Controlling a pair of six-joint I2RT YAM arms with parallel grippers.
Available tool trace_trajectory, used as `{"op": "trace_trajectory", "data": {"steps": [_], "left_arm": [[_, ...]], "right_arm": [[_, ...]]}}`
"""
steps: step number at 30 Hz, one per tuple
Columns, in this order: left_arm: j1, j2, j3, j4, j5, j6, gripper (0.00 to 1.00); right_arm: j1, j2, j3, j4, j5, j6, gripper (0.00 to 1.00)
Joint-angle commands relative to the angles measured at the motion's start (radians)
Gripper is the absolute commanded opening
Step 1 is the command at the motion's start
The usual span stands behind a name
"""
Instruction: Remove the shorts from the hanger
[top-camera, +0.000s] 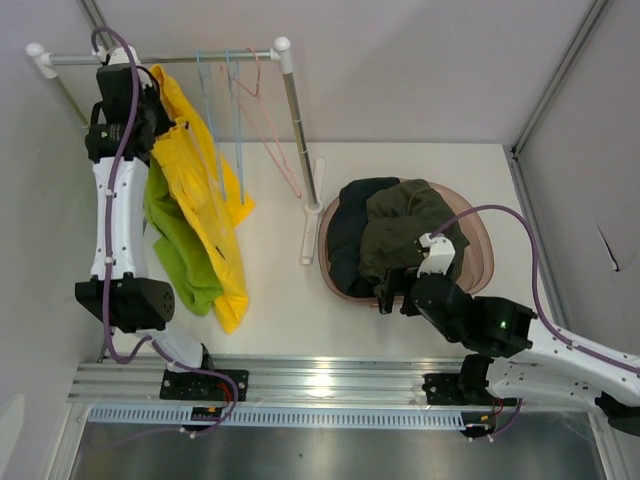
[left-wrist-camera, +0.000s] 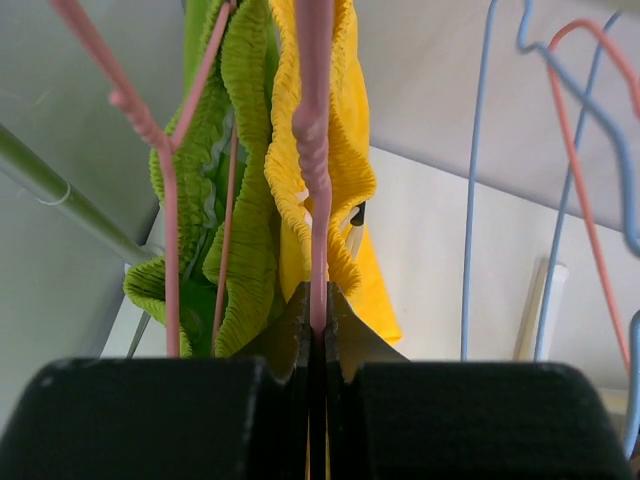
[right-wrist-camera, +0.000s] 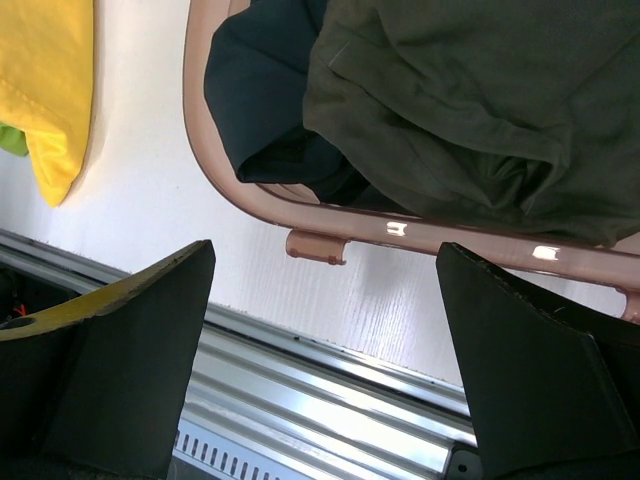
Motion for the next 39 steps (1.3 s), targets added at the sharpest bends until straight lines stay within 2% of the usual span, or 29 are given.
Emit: {"op": "trace_trajectory", "data": {"steps": [1,7,10,11,13,14,15,18,19,23,25,30,33,36,39], "left_arm": [[-0.007,-0.036,0.109,0.039,-0.005,-0.007,0.00],[-0.028,-0.085,0.192,-0.025,-0.010,-0.017,0.00],[-0.053,-0.142,0.190,-0.059,-0.027,-0.029,0.00],[-0.065,-0.175,0.162,-0.062,-0.030,-0.033,0.00],[-0.076,-0.215,0.129,-0.062,-0.030,-0.045,0.00],[-0.077,-0.254,0.067,-0.056,-0.027,-0.049,0.00],[-0.079,-0.274,0.045,-0.045,-0.022,-0.056,0.00],[-0.081,-0.324,-0.045,0.001,0.005,-0.069,0.00],[-0.082,-0.326,-0.049,-0.004,0.010,-0.072,0.00],[-0.084,-0.329,-0.043,-0.034,0.009,-0.069,0.00],[-0.084,-0.340,-0.047,-0.035,0.007,-0.066,0.00],[-0.084,-0.354,-0.057,-0.035,0.036,-0.076,0.00],[-0.084,-0.366,-0.070,-0.030,0.038,-0.079,0.00],[-0.084,-0.374,-0.078,-0.030,0.047,-0.082,0.00],[-0.081,-0.384,-0.080,-0.036,0.058,-0.089,0.00]], "right_arm": [[0.011,0.010,0.071,0.002,0.065,-0.012,0.99],[0.011,0.082,0.207,0.042,0.091,-0.119,0.99],[0.011,0.131,0.271,0.166,0.012,-0.214,1.00],[0.013,0.148,0.287,0.206,-0.063,-0.268,0.99],[0.034,0.234,0.362,0.314,-0.154,-0.310,1.00],[0.050,0.272,0.400,0.342,-0.166,-0.352,1.00],[0.097,0.371,0.447,0.362,-0.166,-0.377,0.99],[0.171,0.548,0.687,0.390,-0.119,-0.478,0.99],[0.198,0.665,0.751,0.392,-0.111,-0.492,0.99],[0.218,0.925,1.109,0.375,-0.149,-0.518,0.99],[0.226,1.058,1.225,0.344,-0.174,-0.515,0.99],[0.235,1.271,1.550,0.286,-0.197,-0.515,0.99],[0.235,1.343,1.611,0.301,-0.185,-0.514,0.99],[0.226,1.361,1.588,0.333,-0.162,-0.499,0.99],[0.215,1.358,1.545,0.362,-0.140,-0.491,0.87]]}}
